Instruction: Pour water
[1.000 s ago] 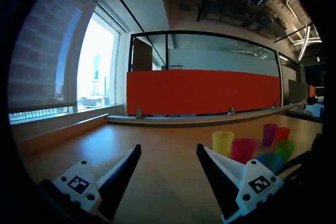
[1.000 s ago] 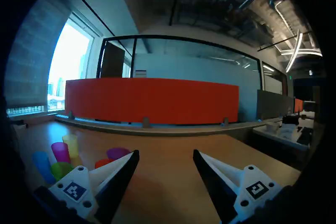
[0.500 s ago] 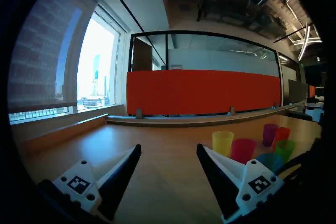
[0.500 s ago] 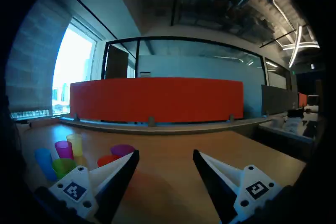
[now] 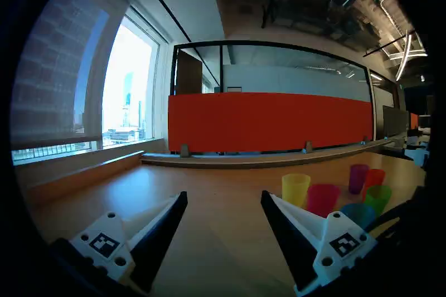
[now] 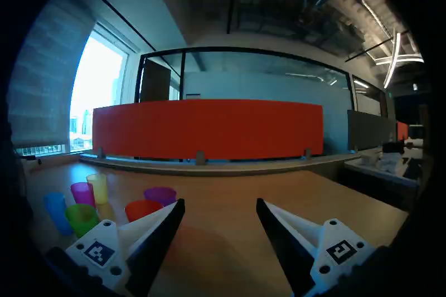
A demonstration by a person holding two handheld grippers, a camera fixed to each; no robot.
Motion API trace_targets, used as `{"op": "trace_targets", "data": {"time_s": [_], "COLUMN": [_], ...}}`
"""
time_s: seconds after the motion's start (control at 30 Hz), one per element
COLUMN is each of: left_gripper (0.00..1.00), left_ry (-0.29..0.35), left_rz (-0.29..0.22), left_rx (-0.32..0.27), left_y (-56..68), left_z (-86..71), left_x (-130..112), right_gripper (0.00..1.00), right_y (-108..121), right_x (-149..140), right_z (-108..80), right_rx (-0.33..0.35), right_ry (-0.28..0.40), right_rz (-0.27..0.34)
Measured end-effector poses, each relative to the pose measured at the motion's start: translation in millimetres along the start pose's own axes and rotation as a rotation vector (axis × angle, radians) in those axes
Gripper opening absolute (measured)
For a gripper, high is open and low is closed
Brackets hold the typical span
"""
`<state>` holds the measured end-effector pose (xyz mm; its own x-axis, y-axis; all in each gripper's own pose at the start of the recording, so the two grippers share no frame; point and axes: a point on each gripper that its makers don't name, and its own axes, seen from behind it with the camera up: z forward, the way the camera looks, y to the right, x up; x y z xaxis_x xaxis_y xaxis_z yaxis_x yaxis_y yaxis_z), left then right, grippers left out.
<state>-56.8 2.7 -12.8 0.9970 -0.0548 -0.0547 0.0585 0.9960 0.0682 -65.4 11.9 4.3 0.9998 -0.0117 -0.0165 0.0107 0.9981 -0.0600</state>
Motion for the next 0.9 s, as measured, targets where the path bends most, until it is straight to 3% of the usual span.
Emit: {"op": "trace_targets", "data": {"time_s": [0.9], "left_gripper": [0.98], "left_ry": [0.000], "left_rz": [0.000], "left_rx": [0.000], "left_y": [0.3], "left_z": [0.0], "left_x": [0.2], "right_gripper": [0.99], "right_y": [-0.5], "right_x": [2.7], "right_z": [-2.9], "right_rx": [0.000], "right_ry": [-0.001], "right_rz": [0.002]}}
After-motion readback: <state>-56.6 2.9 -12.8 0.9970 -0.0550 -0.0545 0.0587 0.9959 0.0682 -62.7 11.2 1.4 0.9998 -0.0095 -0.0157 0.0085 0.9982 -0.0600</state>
